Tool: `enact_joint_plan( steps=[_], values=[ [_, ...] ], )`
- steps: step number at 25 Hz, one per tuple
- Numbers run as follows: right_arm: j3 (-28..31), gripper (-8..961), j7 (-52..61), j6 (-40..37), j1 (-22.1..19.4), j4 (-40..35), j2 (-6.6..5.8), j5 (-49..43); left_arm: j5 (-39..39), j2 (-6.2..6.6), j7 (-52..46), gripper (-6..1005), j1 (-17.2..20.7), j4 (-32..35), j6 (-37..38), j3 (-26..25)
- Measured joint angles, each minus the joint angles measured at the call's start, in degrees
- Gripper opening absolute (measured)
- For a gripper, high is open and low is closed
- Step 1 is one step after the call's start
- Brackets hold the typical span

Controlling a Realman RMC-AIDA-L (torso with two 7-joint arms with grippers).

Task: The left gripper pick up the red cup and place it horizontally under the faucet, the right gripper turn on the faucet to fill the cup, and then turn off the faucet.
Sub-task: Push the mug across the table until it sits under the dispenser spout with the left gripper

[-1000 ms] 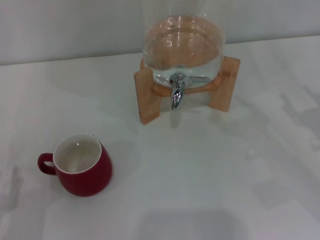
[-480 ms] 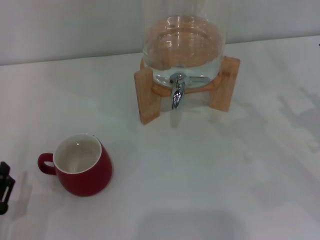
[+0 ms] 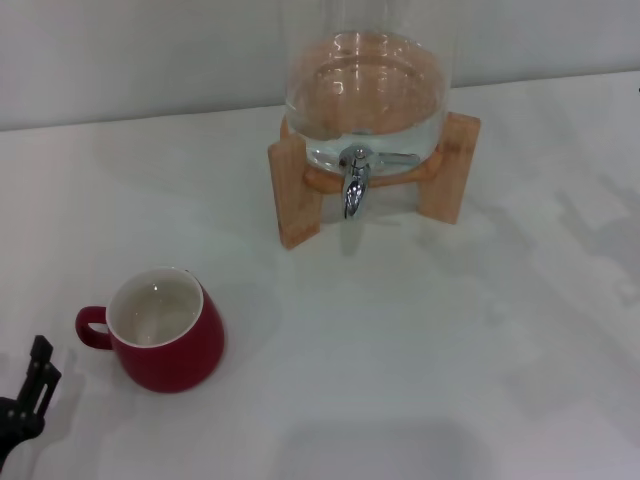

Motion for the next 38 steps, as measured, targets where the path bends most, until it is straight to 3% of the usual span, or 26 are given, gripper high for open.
enact_joint_plan(
  steps=[10,38],
  values=[
    [-0.1,754,0.0,-0.5,0.1,-0.1,0.0,0.0,0.0,0.16,-0.1,800,-0.6,0.5,-3.5,1.2],
    [-0.7,755,0.0,-0.7,0.0,-0.1,0.0,0.0,2.3,0.27,-0.1,799,-2.3,0.5,-3.3,1.3]
  ],
)
